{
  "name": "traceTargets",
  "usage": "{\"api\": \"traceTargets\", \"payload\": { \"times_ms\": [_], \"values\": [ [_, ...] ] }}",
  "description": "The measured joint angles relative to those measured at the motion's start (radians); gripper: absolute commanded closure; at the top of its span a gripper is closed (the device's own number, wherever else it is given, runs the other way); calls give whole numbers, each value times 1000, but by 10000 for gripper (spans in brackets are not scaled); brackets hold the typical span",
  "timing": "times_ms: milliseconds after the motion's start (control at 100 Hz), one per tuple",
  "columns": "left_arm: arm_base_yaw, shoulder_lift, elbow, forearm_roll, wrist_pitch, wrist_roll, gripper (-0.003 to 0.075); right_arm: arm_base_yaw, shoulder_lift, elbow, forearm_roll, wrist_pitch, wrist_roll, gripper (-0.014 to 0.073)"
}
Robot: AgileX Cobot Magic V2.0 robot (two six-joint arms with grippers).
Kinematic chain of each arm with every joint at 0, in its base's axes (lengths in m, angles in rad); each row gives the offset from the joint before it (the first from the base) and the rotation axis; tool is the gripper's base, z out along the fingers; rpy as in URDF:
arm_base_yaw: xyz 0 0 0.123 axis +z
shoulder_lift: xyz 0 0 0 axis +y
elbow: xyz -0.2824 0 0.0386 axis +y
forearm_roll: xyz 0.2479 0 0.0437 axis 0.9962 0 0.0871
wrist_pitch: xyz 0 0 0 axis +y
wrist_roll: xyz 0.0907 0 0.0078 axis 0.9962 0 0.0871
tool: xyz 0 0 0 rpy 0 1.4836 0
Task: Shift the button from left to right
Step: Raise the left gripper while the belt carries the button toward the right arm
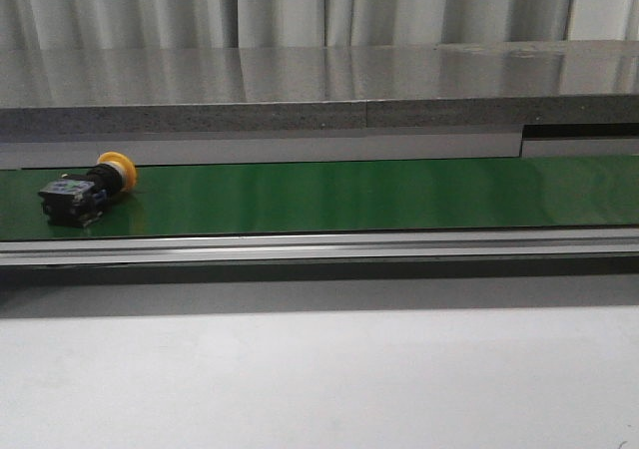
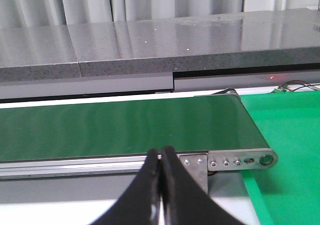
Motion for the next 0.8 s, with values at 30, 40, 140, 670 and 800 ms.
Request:
{"api": "traceTargets", "payload": {
  "times_ms": [30,40,140,670,800],
  "values": [
    [0,-11,2,0,0,0,101,0,0,0,0,0,0,660],
    [0,-16,2,0,0,0,101,0,0,0,0,0,0,660],
    [0,-28,4,0,0,0,102,0,0,0,0,0,0,660],
    [0,-30,56,-2,20,0,741,0,0,0,0,0,0,660],
    [0,-30,62,-2,23,0,741,0,0,0,0,0,0,660]
  ]
}}
